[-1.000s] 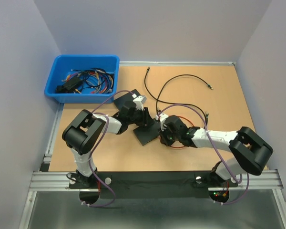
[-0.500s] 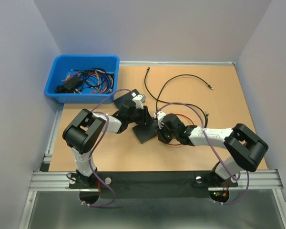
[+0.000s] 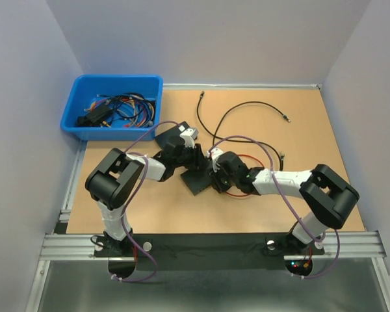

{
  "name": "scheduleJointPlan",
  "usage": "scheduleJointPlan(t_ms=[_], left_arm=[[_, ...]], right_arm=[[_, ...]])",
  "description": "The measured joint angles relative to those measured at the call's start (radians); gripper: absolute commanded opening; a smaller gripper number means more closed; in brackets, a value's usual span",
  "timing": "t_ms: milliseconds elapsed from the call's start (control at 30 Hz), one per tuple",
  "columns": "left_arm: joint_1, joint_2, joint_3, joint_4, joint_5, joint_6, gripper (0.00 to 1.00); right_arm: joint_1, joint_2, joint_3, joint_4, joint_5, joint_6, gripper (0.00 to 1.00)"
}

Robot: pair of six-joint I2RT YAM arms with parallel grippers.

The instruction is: Insert the plug into the switch port

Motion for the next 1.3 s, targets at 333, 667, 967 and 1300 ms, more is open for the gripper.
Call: scheduleJointPlan(t_ms=[333,667,967,1300], left_arm=[[-0.001,-0.001,-0.002,-0.003,0.001,-0.023,0.48],[-0.007,0.0,-0.006,-0.014,0.082,-0.044,0.48],[-0.063,-0.005,-0.013,-0.093,0.243,-0.099,0.48],[-0.083,-0.109,-0.043,-0.282,0.212,-0.15,0.49]], right_arm=[[0.006,-0.021,-0.034,0.052,0.055,0.048,0.62],[0.005,-0.134,-0.099,0.018,0.069,0.061,0.77],[-0.013,-0.343,-0.133,0.098,0.089,0.127,0.82],[-0.013,-0.429,-0.133,0.054,0.144,0.279,0.86]])
